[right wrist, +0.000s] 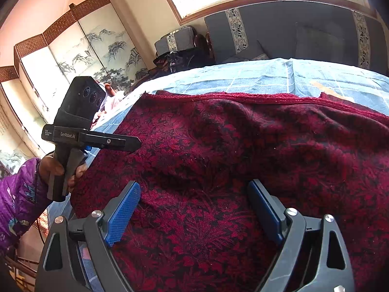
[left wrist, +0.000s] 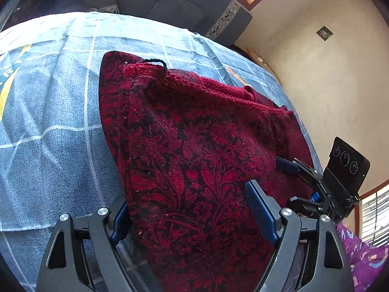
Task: Fold small clothes
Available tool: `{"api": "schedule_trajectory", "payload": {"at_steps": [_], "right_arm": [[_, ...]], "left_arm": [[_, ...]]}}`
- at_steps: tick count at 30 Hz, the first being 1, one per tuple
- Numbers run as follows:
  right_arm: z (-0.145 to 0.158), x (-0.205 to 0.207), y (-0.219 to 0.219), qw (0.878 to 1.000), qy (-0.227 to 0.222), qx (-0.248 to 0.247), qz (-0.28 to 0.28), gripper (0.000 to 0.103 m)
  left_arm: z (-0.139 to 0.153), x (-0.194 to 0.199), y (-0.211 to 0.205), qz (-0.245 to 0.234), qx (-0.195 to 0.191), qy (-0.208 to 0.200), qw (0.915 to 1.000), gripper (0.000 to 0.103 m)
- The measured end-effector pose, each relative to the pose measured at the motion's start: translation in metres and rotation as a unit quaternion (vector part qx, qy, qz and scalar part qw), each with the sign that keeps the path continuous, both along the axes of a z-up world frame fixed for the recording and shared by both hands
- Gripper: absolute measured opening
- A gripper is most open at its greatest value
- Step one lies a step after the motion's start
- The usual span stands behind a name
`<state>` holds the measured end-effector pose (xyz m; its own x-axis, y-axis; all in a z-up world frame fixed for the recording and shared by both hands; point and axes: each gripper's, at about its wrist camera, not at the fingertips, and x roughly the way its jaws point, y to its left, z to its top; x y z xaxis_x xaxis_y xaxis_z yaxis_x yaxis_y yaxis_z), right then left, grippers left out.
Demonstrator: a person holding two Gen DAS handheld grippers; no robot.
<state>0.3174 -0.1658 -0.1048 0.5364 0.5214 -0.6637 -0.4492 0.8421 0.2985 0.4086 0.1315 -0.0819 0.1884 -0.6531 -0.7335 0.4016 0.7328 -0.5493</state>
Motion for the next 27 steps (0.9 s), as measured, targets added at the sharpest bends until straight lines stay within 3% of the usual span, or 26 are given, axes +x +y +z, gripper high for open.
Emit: {"api": "schedule_trajectory", "payload": {"at_steps": [5,9,13,16,18,21,22,24,27], "right_arm": [[0.000,0.001,-0.003,1.000,0.001,0.009,-0.001,0.088],[0.001,0.001,-0.005,1.000,0.003,0.020,-0.001,0.088],[0.000,0.000,-0.007,1.000,0.007,0.031,-0.001,0.088],[0.000,0.004,-0.013,0.998,0.020,0.054,-0.004,0.088],[0.001,0.008,-0.016,0.997,0.040,0.066,-0.011,0.088],[0.014,0.010,-0.018,0.994,0.059,0.090,-0.016,0.086],[0.021,0.008,-0.019,0.994,0.049,0.100,-0.017,0.082],[0.029,0.013,-0.021,0.994,0.047,0.098,-0.023,0.045],[0.023,0.035,-0.020,0.992,0.084,0.093,-0.032,0.027]], "left_arm": [[-0.001,0.000,0.002,-0.034,0.000,-0.020,0.9992,0.083],[-0.003,0.003,0.008,-0.028,-0.026,-0.007,0.9992,0.082],[-0.006,0.005,0.013,0.025,-0.045,0.023,0.9984,0.061],[0.002,0.001,0.010,0.046,-0.034,0.014,0.9983,0.051],[0.012,-0.003,0.009,0.053,-0.020,0.003,0.9984,0.046],[0.024,-0.004,0.009,0.059,-0.030,0.006,0.9978,0.044],[0.028,-0.005,0.008,0.057,-0.033,0.004,0.9978,0.044],[0.035,-0.008,0.004,0.047,-0.016,-0.010,0.9987,0.042],[0.039,-0.011,0.002,0.049,-0.009,-0.004,0.9987,0.039]]}}
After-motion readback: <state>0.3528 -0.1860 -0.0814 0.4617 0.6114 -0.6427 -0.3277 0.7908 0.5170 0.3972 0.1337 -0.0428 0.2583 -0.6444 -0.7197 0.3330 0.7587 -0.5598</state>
